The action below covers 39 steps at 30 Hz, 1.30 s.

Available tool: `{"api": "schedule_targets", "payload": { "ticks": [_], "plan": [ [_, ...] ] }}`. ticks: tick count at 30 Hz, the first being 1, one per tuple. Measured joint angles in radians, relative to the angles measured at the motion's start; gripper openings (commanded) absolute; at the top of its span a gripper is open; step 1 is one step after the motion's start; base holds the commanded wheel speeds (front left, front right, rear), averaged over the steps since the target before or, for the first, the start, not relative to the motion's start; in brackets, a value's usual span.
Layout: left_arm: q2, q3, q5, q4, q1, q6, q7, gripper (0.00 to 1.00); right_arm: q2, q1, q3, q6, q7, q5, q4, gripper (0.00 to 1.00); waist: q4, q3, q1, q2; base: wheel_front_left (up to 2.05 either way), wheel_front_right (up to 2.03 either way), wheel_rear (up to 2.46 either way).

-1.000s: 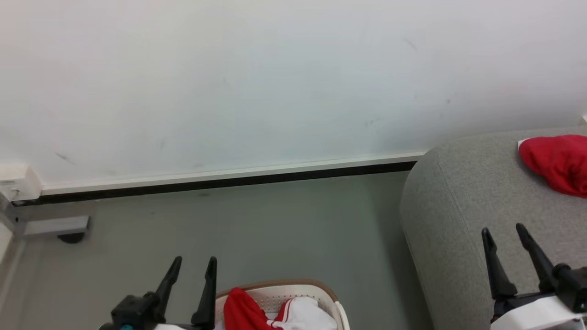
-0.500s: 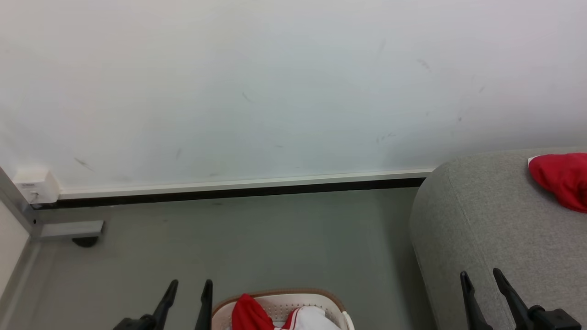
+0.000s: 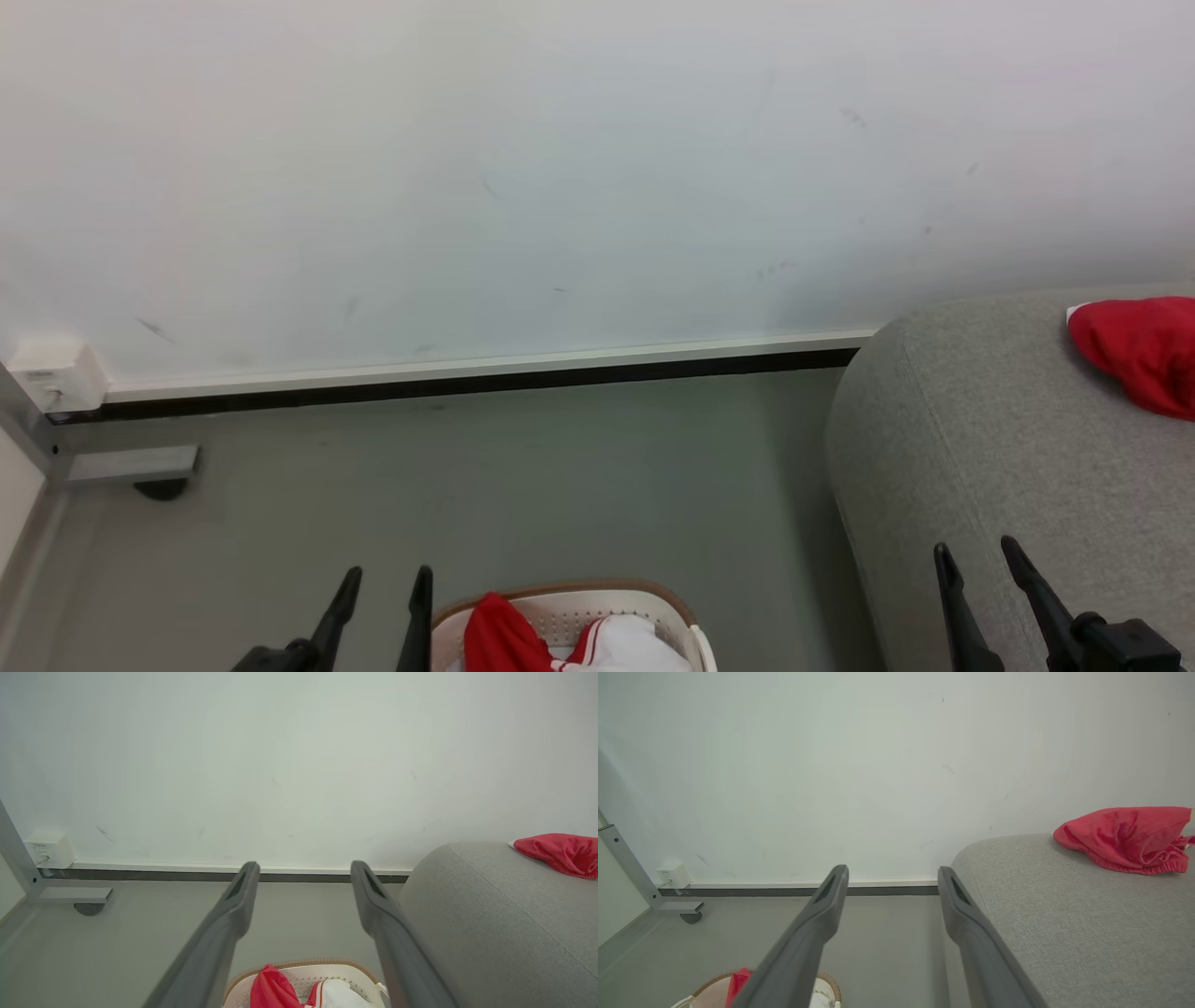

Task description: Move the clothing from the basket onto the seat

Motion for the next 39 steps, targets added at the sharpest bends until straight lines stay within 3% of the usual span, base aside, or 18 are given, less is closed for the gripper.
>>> {"api": "schedule_targets", "payload": {
  "ticks": [13, 22, 39],
  "plan": [
    [-0.015, -0.015, 0.019, 0.06, -0.058, -0.028, 0.003, 1.0, -0.019, -0.064, 0.028, 0.0, 0.0, -0.013, -0.041, 1.0, -0.075, 0.034, 0.0, 0.0, 0.0, 0.0, 0.0],
    [-0.006, -0.084, 0.069, 0.143, -0.179, -0.055, 0.086, 1.0, -0.03, -0.157, 0.073, 0.0, 0.0, -0.017, -0.11, 1.0, -0.161, 0.132, 0.0001, 0.0, 0.0, 0.0, 0.0],
    [0.095, -0.179, 0.159, 0.525, -0.408, -0.114, 0.309, 1.0, 0.012, -0.27, 0.132, 0.0, 0.0, -0.019, -0.257, 1.0, -0.386, 0.396, 0.0003, 0.0, 0.0, 0.0, 0.0]
  ]
}}
